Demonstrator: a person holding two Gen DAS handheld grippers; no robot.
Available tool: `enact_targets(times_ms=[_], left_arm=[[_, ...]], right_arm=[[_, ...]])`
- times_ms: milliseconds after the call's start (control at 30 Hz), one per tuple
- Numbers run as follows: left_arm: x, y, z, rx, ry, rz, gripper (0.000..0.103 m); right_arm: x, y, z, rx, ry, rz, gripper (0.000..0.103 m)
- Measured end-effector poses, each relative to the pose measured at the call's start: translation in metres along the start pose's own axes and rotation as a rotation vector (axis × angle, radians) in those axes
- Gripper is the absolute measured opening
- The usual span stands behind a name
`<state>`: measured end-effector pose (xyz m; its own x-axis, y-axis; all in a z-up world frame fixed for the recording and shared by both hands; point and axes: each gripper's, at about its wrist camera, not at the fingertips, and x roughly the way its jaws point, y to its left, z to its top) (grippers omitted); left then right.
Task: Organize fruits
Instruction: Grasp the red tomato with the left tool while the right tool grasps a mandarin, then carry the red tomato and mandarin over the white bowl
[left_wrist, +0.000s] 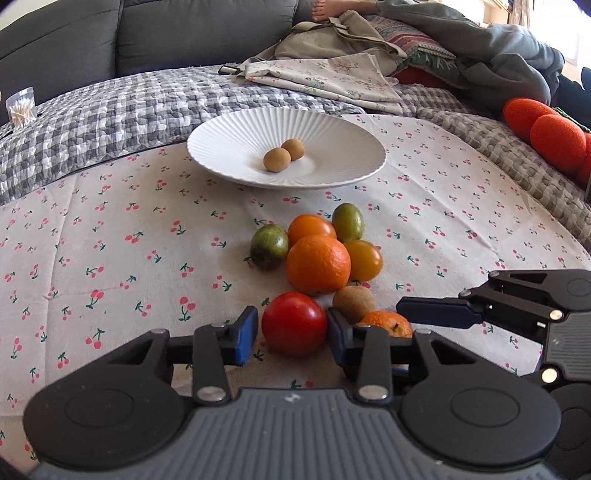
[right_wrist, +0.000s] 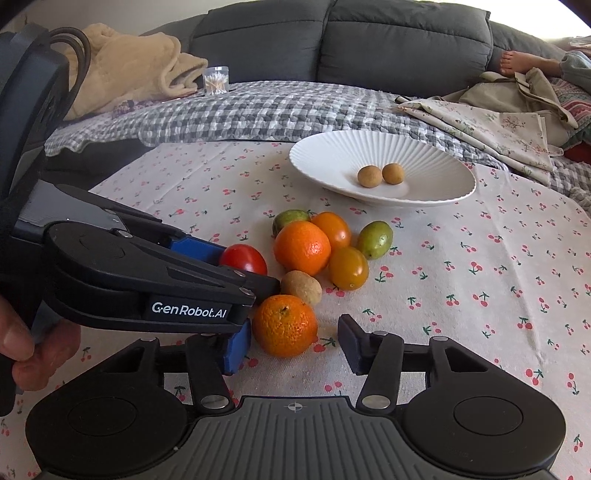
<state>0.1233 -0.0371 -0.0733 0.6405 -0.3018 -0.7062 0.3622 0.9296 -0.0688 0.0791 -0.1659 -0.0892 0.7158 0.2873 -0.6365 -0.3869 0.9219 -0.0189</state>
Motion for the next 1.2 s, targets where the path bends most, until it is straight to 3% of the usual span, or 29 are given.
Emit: enact_targets(times_ms=[300,1200], left_arm=[[0.002,0.001,0.002,0.002,-0.006,0.01,0.035],[-0.013,0.001,0.007,-0.022,-0.021,0.024,0.034]], right_arm=[[0.001,0.004,0.002,-0.015,-0.005,0.008,0.034],[-0.012,-0.001,0.013,-0.01,-0.003,-0.011,0.033]])
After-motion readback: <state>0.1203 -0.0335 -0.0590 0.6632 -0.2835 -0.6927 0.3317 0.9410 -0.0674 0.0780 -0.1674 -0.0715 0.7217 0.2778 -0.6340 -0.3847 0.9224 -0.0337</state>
